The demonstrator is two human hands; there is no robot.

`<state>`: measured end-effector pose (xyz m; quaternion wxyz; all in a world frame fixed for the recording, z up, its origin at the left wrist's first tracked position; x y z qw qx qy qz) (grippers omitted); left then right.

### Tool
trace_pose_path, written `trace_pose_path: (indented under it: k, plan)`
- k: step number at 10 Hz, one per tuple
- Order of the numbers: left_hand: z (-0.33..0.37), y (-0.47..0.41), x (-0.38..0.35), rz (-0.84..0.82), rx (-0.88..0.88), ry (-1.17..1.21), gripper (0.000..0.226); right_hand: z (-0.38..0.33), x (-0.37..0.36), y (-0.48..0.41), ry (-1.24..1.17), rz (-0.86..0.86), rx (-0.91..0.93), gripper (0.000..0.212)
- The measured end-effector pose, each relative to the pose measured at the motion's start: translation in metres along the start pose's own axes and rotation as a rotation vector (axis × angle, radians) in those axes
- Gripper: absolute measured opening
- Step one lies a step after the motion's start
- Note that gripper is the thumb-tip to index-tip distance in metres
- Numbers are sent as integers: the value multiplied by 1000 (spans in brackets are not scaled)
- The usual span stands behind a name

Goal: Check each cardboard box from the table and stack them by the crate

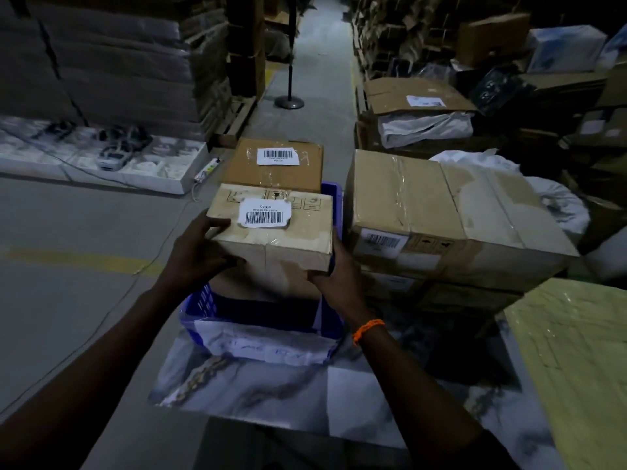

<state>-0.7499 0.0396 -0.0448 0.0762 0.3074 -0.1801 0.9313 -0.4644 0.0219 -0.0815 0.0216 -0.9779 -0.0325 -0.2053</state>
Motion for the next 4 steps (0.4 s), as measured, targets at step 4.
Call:
trace_pose_path:
  k: [4]
  plan:
    - [-16, 2, -24, -2, -47, -306, 68, 11, 5, 6, 74, -50, 35, 99]
Point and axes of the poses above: each hand's wrist, its own y-axis away from the middle knuckle, its own x-axis out of the back of the hand, z = x × y, the point moved 4 cm from there along -y, towards the middle knuckle, and after that the axes turned 8 degrees about -z, right-handed, at the moved point
